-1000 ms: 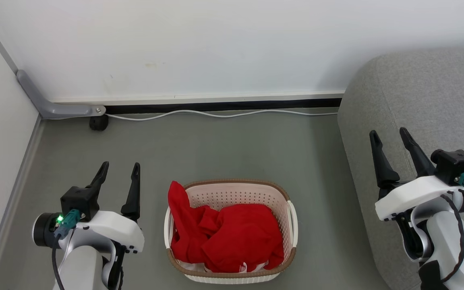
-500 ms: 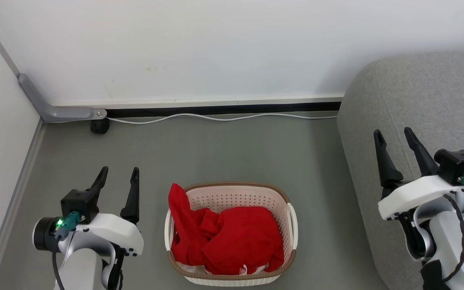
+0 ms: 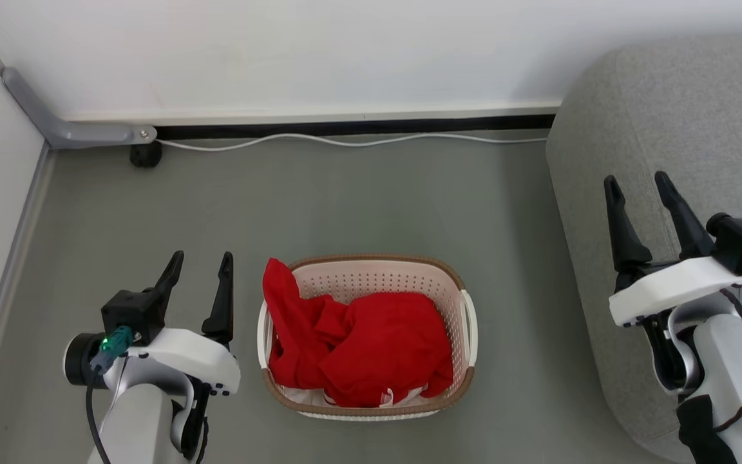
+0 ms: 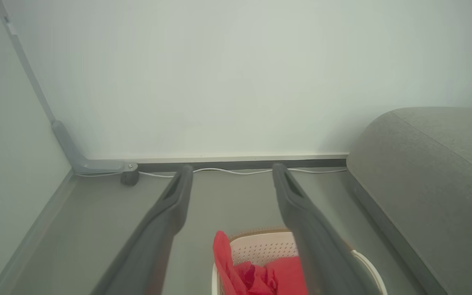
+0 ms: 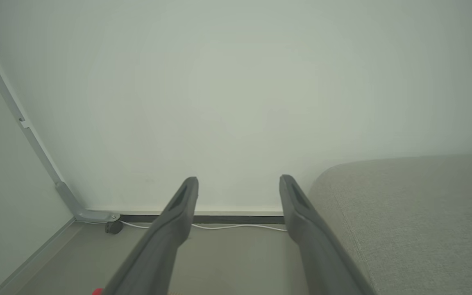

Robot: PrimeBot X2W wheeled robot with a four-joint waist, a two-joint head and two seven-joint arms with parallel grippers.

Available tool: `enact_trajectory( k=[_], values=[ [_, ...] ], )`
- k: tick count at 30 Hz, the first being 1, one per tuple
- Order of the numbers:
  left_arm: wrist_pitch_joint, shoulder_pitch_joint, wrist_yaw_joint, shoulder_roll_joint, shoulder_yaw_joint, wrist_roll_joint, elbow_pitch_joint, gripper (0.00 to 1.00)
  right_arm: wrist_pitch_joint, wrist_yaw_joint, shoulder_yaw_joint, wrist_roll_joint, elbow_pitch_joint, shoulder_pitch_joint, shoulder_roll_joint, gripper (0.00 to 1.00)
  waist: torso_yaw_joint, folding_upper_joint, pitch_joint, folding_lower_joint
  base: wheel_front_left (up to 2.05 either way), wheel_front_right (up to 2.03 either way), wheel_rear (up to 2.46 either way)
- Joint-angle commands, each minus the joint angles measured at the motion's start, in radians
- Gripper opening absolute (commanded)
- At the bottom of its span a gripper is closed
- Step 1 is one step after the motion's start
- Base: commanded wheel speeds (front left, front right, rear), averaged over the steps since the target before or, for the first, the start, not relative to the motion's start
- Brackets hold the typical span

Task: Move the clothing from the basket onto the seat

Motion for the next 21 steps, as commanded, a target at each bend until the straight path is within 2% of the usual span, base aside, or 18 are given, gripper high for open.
enact_trajectory(
  k=[1, 9, 21],
  values=[
    [-0.009, -0.051, 0.009, 0.019, 0.018, -0.017, -0.029, 1.00, -0.014, 0.004, 0.009, -0.010, -0.038, -0.034, -0.007, 1.00, -0.003, 0.0000, 0.040, 0.0000, 0.00, 0.00, 0.00],
    [-0.009, -0.096, 0.027, 0.019, -0.052, -0.107, -0.033, 1.00, -0.014, 0.004, -0.016, -0.027, -0.118, -0.092, 0.004, 1.00, -0.019, 0.0000, 0.193, 0.0000, 0.00, 0.00, 0.00],
    [-0.009, -0.225, 0.061, 0.019, -0.188, -0.166, 0.009, 1.00, -0.014, 0.004, -0.001, -0.017, -0.201, -0.227, 0.010, 1.00, -0.071, 0.0000, 0.462, 0.0000, 0.00, 0.00, 0.00]
  ],
)
